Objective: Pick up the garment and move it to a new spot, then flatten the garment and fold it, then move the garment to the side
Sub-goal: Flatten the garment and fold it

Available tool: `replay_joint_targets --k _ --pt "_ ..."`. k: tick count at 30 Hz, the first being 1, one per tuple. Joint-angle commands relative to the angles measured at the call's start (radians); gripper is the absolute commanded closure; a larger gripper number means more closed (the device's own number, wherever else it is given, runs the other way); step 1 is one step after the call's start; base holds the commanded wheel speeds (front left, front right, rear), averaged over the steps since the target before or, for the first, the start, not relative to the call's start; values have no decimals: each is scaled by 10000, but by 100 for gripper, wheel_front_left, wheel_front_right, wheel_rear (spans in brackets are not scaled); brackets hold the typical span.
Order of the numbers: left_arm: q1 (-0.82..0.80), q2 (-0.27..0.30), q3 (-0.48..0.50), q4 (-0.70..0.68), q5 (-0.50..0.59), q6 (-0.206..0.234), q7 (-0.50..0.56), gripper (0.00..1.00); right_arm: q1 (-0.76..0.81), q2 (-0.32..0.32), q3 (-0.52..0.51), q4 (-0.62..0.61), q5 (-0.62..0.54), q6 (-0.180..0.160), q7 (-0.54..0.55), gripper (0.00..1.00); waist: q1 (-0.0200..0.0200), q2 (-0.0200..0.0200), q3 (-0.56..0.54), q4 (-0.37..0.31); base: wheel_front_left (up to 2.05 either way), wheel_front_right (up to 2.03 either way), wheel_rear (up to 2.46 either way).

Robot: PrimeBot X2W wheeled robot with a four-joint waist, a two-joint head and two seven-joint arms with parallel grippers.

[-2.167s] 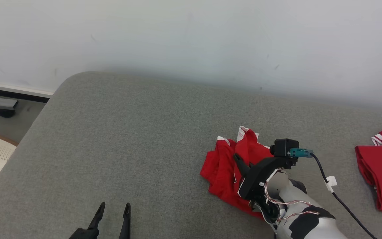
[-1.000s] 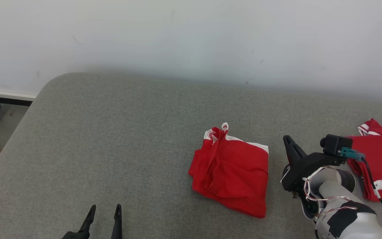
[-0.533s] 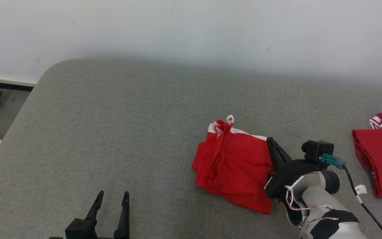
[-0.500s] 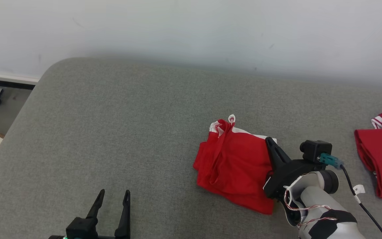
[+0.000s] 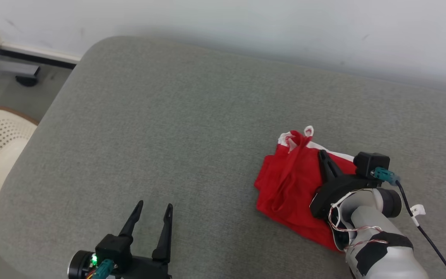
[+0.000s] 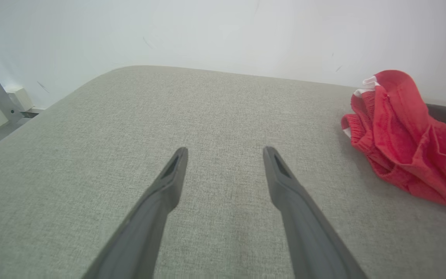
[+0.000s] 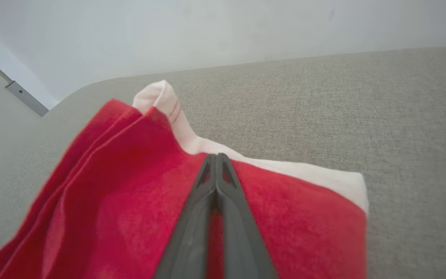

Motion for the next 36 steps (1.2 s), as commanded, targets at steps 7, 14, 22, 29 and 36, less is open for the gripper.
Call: replay_joint_targets --k 7,14,22,29,36 --pt "-387 1 -364 -52 -266 89 -21 0 -187 112 96 -223 -35 -19 -3 100 -1 -1 473 681 0 0 0" --pt "-423 -2 -503 -39 -320 148 -21 0 103 110 1734 -1086 1171 -19 -1 100 -1 -1 541 820 0 0 0" --pt "-282 -2 -486 -1 -335 246 -21 0 286 96 3371 -1516 2272 -19 -1 100 -1 -1 368 681 0 0 0" --pt "-59 1 -236 -67 -195 270 -21 0 412 95 2319 -2299 1818 -19 -1 100 -1 -1 40 231 0 0 0" --pt "310 2 207 -159 23 216 -21 0 1189 100 410 -3553 420 -19 -3 100 -1 -1 -480 -380 0 0 0"
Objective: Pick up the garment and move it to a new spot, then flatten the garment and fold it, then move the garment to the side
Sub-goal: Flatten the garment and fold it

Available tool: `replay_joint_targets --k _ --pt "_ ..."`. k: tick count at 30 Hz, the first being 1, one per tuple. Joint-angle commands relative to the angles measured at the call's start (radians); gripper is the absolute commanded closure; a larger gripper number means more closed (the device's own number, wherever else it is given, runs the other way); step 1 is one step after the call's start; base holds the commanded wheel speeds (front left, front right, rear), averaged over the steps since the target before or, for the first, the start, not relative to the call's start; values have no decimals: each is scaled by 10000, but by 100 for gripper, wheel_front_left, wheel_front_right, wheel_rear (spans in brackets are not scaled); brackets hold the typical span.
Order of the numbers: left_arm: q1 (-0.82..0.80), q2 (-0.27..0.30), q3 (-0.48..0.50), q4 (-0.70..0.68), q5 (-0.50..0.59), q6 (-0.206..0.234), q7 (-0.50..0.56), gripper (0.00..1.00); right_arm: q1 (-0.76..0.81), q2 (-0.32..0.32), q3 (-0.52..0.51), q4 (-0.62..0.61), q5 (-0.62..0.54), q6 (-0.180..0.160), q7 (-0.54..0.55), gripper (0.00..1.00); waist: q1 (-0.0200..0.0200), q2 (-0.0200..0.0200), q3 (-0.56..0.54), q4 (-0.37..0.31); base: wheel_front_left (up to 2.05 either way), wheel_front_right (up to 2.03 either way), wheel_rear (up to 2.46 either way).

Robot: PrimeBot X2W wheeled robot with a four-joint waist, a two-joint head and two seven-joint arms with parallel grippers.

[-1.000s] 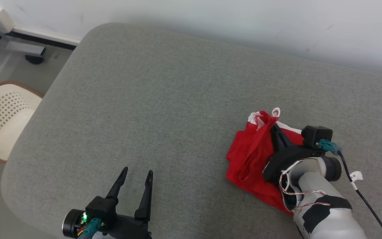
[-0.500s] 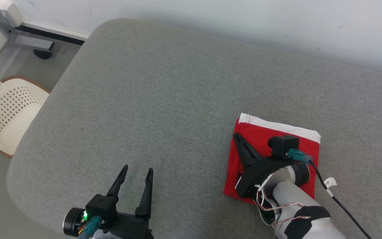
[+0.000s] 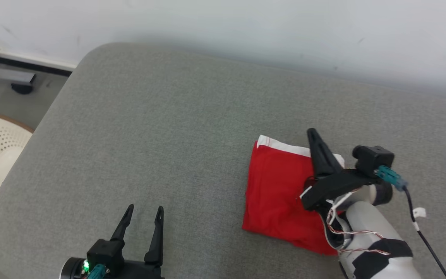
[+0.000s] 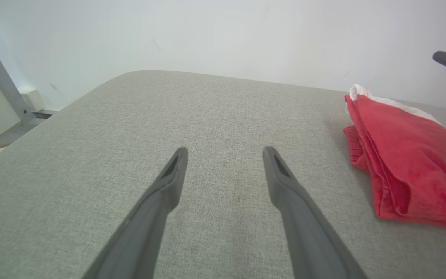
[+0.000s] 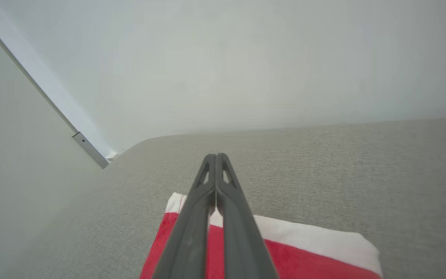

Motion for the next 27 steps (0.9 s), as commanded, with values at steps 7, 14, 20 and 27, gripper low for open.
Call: replay_joint_targets --k 7,14,20,27 --pt "521 6 310 -132 216 -71 -21 0 1374 -270 -1626 -1420 -1255 -19 -3 100 0 -1 -709 -809 0 0 0" --pt "816 18 644 -287 328 -80 -21 0 2860 -443 -2632 -2542 -1844 -19 -3 100 0 -1 -936 -1232 0 0 0" --pt "1040 16 803 -372 394 -99 -21 0 3682 -434 -2945 -3108 -2062 -19 -2 100 0 -1 -1063 -1543 0 0 0" --pt "1353 12 1014 -463 408 -144 -21 0 4780 -272 -3349 -3959 -2311 -20 -2 77 0 -1 -1335 -1817 0 0 0"
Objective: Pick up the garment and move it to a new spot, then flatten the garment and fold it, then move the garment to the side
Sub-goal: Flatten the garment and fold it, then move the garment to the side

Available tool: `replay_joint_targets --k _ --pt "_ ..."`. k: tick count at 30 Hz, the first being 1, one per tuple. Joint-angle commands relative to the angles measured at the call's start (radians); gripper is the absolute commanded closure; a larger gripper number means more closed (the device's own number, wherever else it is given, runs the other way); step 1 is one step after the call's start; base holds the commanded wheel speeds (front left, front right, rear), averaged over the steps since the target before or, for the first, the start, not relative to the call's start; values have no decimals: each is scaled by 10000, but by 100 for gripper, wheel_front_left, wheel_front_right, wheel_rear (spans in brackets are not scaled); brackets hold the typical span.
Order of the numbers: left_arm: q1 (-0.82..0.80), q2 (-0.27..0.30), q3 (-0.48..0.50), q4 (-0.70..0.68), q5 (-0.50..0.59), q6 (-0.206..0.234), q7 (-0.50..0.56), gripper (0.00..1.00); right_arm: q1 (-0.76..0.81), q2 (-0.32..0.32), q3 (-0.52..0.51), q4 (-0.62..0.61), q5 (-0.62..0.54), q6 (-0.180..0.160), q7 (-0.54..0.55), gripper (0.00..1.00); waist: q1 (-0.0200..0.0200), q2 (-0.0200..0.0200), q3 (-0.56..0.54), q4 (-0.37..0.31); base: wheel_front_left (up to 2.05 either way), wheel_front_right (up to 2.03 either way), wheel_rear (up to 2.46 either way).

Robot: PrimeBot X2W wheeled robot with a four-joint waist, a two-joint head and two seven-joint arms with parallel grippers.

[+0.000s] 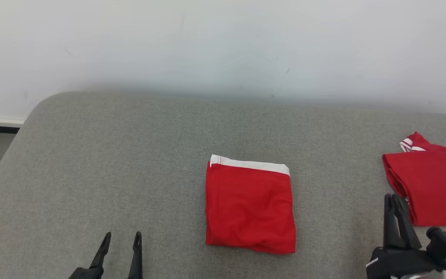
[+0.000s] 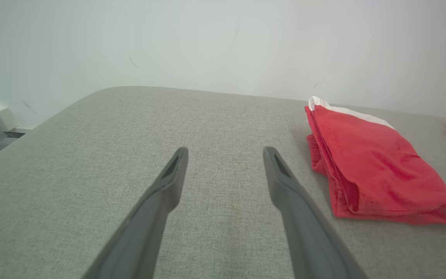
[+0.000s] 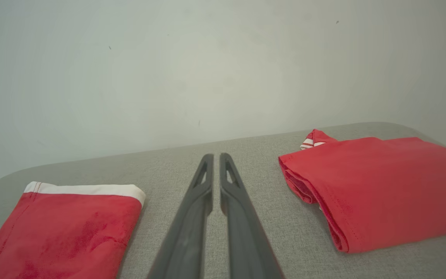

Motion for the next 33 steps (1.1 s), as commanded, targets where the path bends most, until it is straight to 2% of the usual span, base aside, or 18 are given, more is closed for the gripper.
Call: replay_joint_targets --k 1,2,3,15,26,33 --pt "165 9 84 -47 119 -36 -21 0 287 73 23 -202 -131 -20 -3 55 1 0 -108 -151 0 0 0" --pt "186 8 129 -92 134 -41 -21 0 472 97 41 -356 -176 -20 -2 5 1 0 -127 -196 0 0 0" --pt "247 8 189 -126 147 -40 -21 0 648 116 94 -484 -237 -20 -2 0 1 0 -153 -262 0 0 0" --pt "810 18 490 -364 324 -68 -21 0 2240 301 899 -1305 -209 -20 -2 0 1 0 -481 -722 0 0 0" --pt "1158 9 675 -654 540 -25 -21 0 2577 318 1401 -1651 -430 -20 -1 0 1 0 -571 -928 0 0 0" --pt "1264 1 592 -883 625 35 -21 0 2463 318 1253 -1595 -356 -20 -3 0 1 0 -572 -958 0 0 0"
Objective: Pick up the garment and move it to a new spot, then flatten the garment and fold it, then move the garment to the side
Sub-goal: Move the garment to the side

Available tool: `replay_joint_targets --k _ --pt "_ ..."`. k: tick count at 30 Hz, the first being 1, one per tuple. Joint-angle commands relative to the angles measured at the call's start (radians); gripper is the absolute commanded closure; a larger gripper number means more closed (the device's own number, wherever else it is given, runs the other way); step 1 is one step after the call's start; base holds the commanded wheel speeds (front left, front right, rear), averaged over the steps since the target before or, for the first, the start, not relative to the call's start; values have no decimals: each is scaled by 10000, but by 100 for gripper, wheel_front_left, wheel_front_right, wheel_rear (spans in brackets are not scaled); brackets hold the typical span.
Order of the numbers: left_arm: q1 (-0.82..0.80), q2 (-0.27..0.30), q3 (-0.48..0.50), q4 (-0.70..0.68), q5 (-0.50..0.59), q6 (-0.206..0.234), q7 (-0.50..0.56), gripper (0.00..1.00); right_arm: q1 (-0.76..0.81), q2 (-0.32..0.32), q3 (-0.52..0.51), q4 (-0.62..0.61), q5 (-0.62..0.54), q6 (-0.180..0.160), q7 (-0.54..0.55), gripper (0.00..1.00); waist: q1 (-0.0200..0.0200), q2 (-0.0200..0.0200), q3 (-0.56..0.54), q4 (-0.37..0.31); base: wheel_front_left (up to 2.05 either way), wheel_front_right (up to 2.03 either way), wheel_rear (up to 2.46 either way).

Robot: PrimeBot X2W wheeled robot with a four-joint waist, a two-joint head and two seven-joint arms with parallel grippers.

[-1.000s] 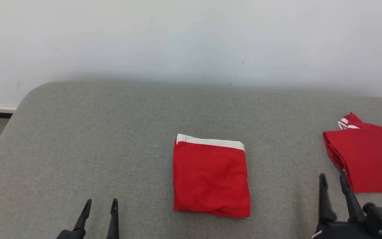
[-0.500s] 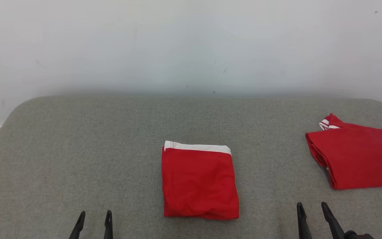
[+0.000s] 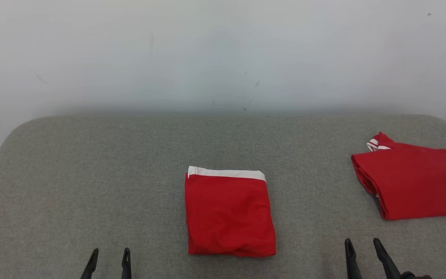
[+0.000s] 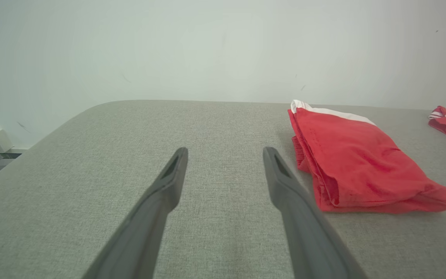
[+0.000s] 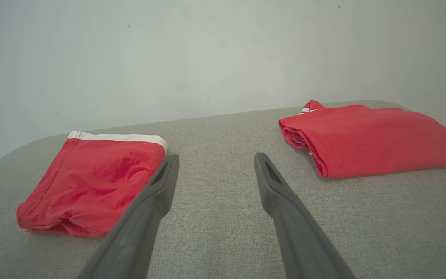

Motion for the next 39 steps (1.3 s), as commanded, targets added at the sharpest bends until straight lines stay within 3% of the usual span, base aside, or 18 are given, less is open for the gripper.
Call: replay_joint_targets --k 1,18,39 --pt "163 0 -32 -53 132 44 -21 0 -52 5 -40 20 63 -20 0 0 0 0 2 9 0 0 0" --pt "219 -3 -151 -453 -63 507 -21 0 -285 7 -156 337 77 -20 1 0 0 0 20 52 0 0 0" --pt "90 -3 -130 -616 -31 603 -21 0 -397 8 -72 620 31 -20 1 0 0 0 75 150 0 0 0"
